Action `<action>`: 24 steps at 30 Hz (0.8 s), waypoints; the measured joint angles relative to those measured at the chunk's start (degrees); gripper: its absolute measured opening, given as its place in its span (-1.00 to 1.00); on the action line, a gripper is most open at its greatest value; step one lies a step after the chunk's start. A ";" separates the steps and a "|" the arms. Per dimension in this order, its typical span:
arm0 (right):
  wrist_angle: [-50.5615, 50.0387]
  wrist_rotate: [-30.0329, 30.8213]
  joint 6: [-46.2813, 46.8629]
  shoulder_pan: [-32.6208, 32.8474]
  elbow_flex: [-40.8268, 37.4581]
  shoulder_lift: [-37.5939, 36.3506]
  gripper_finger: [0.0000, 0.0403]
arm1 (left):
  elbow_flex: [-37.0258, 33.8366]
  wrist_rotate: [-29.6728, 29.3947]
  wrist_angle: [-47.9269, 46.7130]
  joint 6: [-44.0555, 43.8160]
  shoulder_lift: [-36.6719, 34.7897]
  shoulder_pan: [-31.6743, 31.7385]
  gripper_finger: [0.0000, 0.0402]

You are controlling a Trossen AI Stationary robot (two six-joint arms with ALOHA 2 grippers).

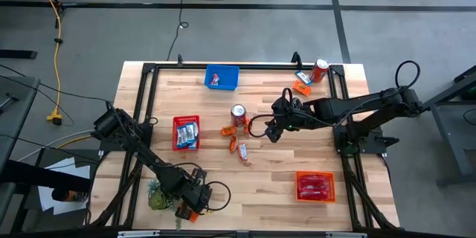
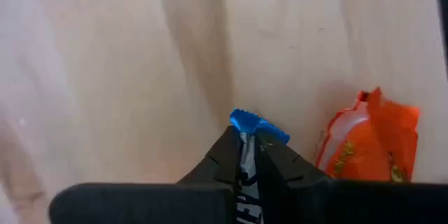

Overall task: Sort candy
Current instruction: Put the white chocolate into the red bin

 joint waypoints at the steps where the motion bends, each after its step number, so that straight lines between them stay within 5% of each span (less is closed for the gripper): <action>1: -0.09 0.06 0.00 0.00 0.00 0.00 0.15 | 0.27 -0.57 -0.78 0.14 -0.30 0.56 -0.95; 7: -0.05 1.79 -0.22 0.00 0.00 0.00 0.15 | 3.69 -5.75 -3.15 3.39 -5.75 6.46 -0.99; 16: -0.09 2.36 -4.76 -0.04 0.00 0.00 0.15 | 5.35 -15.11 7.77 4.85 -20.81 17.33 -1.00; 24: 0.78 0.60 -17.25 -0.02 0.00 0.00 0.15 | 4.79 -17.78 11.33 7.67 -32.12 29.49 -1.00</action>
